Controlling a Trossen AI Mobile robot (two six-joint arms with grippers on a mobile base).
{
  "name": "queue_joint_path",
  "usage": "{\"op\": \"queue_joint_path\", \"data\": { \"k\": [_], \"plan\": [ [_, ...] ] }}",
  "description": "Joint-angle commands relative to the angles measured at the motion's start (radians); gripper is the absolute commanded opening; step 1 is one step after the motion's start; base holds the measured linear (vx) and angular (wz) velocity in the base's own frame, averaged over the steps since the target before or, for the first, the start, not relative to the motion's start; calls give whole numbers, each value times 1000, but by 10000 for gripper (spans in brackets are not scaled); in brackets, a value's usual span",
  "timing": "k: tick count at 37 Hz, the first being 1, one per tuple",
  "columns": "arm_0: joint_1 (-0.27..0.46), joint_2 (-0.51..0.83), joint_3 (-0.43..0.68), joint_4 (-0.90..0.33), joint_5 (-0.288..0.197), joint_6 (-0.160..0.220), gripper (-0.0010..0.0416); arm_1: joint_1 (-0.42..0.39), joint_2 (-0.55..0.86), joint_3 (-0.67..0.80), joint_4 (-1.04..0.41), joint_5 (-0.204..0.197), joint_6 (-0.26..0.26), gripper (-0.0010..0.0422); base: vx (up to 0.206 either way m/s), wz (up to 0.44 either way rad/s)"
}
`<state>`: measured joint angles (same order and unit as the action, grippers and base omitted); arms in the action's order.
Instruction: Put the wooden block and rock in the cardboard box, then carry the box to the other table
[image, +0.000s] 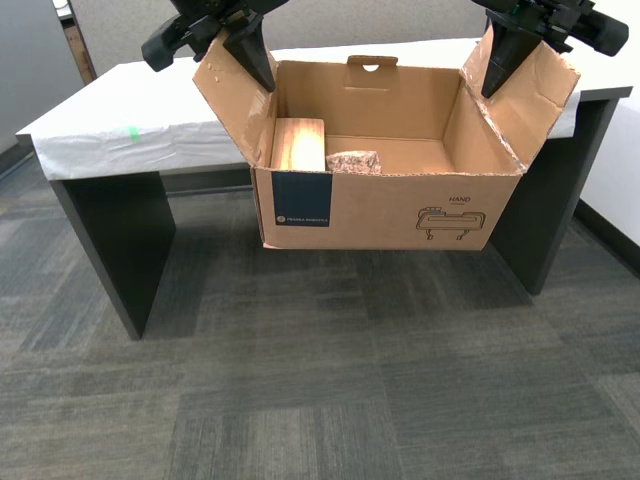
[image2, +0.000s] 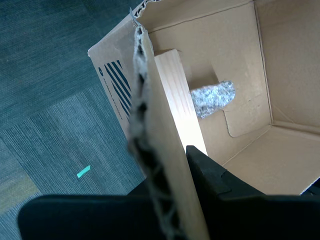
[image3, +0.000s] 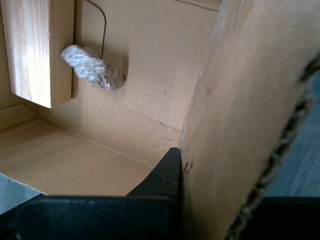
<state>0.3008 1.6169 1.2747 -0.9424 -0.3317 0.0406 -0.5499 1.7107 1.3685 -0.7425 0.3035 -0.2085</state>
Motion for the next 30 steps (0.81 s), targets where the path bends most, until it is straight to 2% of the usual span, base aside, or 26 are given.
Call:
{"op": "queue_joint_path", "data": {
  "k": [1, 6, 16, 22, 30],
  "plan": [
    [1, -1, 1, 19, -14, -8, -1, -2, -2, 2, 10, 16, -2, -1, 151, -16],
    [1, -1, 1, 31, -14, -8, -1, -3, -2, 2, 8, 16, -32, -1, 146, -29],
    [1, -1, 1, 38, -14, -8, -1, -3, -1, 2, 11, 15, -60, -1, 146, -19],
    [2, -1, 1, 40, -14, -8, -1, -3, -1, 2, 11, 15, -108, -1, 152, -13],
    [2, -1, 1, 26, -15, -12, -1, -3, -1, 2, 10, 15, -141, -1, 161, -7]
  ]
}}
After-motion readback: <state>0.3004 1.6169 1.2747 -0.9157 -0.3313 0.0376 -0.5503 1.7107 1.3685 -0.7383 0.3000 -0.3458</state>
